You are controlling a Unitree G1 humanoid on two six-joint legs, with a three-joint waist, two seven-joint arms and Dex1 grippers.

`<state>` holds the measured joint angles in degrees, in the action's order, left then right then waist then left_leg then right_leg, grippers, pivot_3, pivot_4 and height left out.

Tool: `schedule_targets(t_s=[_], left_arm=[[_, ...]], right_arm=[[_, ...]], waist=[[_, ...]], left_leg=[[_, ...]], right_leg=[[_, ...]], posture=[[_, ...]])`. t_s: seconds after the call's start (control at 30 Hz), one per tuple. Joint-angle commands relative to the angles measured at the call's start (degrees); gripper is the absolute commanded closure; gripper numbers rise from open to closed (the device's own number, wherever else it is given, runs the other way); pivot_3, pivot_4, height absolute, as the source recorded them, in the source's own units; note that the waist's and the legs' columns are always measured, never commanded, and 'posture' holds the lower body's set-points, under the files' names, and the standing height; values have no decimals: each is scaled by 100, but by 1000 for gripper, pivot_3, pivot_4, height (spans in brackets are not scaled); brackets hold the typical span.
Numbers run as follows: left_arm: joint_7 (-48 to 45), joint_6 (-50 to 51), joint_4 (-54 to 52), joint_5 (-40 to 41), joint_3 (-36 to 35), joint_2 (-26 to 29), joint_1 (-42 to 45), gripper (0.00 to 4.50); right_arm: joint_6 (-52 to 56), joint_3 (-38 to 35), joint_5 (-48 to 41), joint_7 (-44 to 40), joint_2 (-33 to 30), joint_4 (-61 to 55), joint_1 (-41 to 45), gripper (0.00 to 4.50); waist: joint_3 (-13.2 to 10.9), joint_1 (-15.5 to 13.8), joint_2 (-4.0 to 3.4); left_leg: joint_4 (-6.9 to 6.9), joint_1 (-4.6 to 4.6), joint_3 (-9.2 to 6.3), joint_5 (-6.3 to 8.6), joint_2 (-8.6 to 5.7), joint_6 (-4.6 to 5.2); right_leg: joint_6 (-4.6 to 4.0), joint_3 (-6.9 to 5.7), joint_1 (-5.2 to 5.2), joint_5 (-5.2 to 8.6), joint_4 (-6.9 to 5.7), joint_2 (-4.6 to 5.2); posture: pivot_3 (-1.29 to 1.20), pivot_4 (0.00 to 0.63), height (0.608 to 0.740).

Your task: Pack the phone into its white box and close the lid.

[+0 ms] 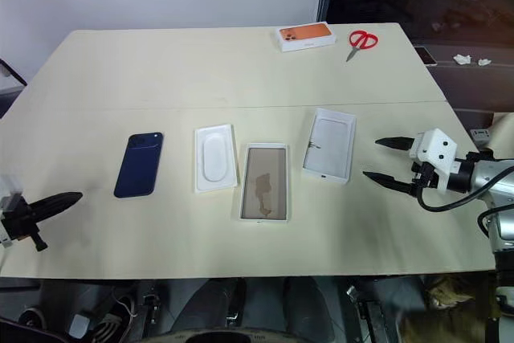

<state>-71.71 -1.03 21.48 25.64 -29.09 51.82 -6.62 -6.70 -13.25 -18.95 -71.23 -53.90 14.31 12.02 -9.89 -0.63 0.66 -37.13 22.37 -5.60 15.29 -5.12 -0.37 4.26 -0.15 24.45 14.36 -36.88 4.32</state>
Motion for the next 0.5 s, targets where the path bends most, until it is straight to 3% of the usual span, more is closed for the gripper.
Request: schedule_targets(t_s=[0.03,0.5], left_arm=[[-63,-250,185,-1,-220,181,82,4500],[24,-175,264,-85,-5,119,482,4500]], right_arm=[[-141,-96,-8,6,-38,41,90,649],[-202,-116,32,69,-44,85,55,649]], waist=[[0,-4,0],[-1,7,-2]], left_leg=[[0,0,0,0,0,0],[0,0,2,0,-1,0]], right_leg=[[0,0,0,0,0,0],[1,0,1,0,-2,0]], posture=[[0,150,740],[0,150,740]])
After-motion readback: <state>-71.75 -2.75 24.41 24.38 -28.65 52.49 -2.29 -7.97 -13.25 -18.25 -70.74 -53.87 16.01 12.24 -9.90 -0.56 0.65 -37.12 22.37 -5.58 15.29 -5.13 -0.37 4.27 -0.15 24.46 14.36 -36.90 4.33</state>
